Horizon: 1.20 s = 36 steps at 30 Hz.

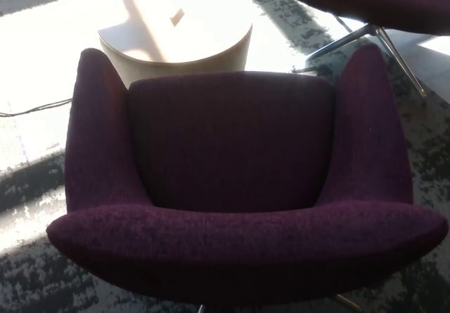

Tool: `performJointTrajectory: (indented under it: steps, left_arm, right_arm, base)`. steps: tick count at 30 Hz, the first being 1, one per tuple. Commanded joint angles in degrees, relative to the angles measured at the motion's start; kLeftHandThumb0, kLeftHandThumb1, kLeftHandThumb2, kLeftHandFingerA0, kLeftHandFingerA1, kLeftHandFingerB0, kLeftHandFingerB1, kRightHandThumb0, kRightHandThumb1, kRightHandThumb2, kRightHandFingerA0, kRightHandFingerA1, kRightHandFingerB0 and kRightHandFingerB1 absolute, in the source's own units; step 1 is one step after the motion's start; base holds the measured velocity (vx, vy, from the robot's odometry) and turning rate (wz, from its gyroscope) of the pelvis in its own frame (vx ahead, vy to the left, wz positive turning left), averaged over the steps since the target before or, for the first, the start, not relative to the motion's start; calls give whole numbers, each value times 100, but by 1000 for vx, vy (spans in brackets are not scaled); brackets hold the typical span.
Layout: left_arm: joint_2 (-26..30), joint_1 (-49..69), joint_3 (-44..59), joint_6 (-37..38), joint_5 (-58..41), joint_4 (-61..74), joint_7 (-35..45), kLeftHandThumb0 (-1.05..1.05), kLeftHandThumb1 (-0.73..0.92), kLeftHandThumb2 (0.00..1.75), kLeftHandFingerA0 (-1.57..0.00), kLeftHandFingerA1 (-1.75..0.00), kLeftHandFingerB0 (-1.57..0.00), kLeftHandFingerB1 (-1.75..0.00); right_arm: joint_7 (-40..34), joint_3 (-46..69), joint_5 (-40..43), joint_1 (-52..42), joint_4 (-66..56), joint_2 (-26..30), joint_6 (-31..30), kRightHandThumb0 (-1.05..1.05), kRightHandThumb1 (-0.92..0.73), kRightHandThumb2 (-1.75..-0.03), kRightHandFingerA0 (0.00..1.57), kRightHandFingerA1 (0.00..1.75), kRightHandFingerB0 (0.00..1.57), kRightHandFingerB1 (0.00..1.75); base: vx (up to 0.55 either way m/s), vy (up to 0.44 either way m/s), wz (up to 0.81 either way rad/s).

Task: The robot stands in front of a sofa and uses its left hand to push the left side of the sofa

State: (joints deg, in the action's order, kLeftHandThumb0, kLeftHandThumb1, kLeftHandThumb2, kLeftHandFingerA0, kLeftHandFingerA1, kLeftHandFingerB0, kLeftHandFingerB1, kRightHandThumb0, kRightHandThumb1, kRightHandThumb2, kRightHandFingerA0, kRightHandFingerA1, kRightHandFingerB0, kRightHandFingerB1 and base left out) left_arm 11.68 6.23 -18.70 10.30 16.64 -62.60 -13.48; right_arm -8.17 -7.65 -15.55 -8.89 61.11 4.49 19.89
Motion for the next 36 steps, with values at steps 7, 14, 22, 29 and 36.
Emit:
performJointTrajectory:
  steps: [7,14,22,29,36]
  left_arm:
    - [264,-58,1457,2254,-1131,-116,745,-84,92,129,-6,-25,-5,-17]
    - [522,-524,1928,1787,-1060,508,949,-90,92,132,-8,-20,-8,-17]
    - [549,-872,2369,1987,-1486,775,1669,-87,92,131,0,-17,0,-14]
    - [687,-1514,2492,1642,-1524,857,2049,-91,92,132,0,-13,0,-9]
    - [813,-1897,2364,1466,-1367,852,2260,-89,88,130,0,-14,0,-10]
  right_arm:
    - [-784,-246,-241,132,593,-103,1975,-45,-67,-60,83,62,67,46]
    - [-993,-345,-323,135,753,-71,2085,-49,-69,-61,82,61,66,45]
    - [-1022,-322,-274,182,966,-81,2351,-47,-67,-60,81,68,68,45]
    - [-1190,-405,-405,234,1007,-71,2307,-47,-69,-61,82,62,67,44]
    - [-1163,-381,-363,247,1037,-71,2373,-46,-68,-60,83,63,67,45]
  base:
    - [0,0,0]
    - [0,0,0]
    - [0,0,0]
    - [0,0,0]
    - [0,0,0]
